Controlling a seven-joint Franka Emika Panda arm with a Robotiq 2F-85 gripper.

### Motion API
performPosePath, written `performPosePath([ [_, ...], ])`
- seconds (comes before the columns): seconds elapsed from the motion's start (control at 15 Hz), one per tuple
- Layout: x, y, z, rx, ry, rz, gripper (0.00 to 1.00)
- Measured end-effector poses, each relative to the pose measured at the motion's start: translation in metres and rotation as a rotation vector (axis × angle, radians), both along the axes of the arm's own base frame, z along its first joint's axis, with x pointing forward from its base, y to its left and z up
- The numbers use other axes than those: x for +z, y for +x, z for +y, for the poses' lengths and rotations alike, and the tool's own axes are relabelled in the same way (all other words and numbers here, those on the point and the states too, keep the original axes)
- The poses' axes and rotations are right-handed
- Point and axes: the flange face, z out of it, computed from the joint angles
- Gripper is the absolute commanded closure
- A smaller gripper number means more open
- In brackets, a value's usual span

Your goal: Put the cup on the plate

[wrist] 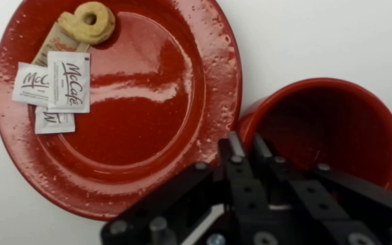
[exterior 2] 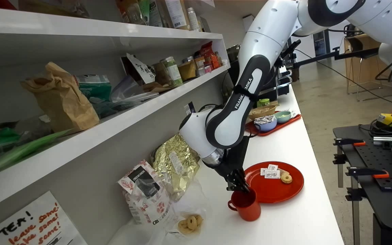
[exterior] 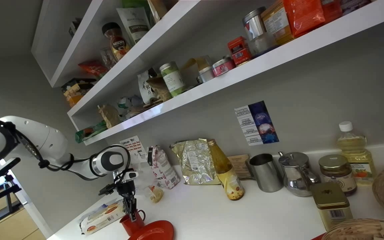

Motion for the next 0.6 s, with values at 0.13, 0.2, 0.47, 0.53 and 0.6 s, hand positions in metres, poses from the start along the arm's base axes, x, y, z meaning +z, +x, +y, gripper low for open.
performPosePath([
  [0.13, 0.002, 0.003, -0.007, -0.015, 0.003, -0.001, 0.98],
  [0.2, 0.004, 0.005, -0.01, -0.022, 0.005, -0.004, 0.98],
  [0.47, 0.014, 0.01, -0.023, -0.044, 0.006, -0.017, 0.98],
  [0.53, 0.015, 0.01, -0.025, -0.048, 0.005, -0.018, 0.98],
  [0.6, 0.016, 0.01, -0.026, -0.05, 0.005, -0.018, 0.98],
])
